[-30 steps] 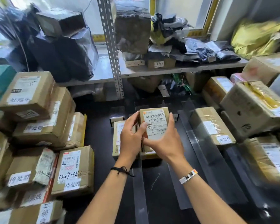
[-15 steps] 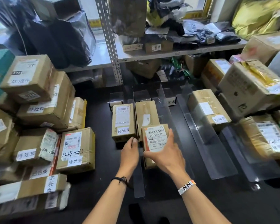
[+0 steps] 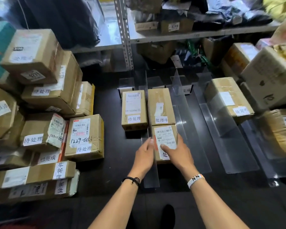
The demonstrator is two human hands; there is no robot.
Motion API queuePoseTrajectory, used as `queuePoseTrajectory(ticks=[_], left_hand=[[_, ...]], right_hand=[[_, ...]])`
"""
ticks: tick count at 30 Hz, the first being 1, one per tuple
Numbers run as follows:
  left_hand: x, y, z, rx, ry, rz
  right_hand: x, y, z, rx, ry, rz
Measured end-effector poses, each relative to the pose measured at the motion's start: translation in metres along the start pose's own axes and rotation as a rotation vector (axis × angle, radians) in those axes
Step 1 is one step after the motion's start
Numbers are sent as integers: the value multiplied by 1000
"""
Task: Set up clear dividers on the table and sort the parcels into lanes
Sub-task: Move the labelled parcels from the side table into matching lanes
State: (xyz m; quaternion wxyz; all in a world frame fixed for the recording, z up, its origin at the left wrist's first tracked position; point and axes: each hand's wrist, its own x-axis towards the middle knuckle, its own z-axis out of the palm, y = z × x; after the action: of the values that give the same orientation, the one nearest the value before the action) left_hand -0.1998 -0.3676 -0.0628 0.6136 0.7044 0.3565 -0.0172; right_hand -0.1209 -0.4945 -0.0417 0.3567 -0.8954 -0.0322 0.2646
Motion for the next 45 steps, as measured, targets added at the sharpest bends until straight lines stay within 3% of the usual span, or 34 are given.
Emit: queuePoseTrajectory(ticks=[9,13,16,18,22,25,28,34,45], left_hand=[[15,-14,-8,-12,-76,19],[15,-5,-10,76,-84,4],[7,10,-17,127,-96,-6],[3,20,-31,116,-79,22],[-2,38,-77,102,87,165],[-3,46,-119,90,222,193],[-5,43,-160,107,333,165],[-8,14,-240,150,429,90],[13,-38,-283,247,319,-42]], right_hand=[[9,5,19,-72,29,42],[14,3,12,-73,-48,76],[7,-7,3,-263,-57,170],[-2,-30,-2,-410,103,61],[-22,-96,15,-298,304,-385],[-32,-140,46,-199,235,-576],[-38,-164,81,-183,99,-655],[-36,-185,152,-49,-165,-592],[-13,-172,225,139,-353,-150]])
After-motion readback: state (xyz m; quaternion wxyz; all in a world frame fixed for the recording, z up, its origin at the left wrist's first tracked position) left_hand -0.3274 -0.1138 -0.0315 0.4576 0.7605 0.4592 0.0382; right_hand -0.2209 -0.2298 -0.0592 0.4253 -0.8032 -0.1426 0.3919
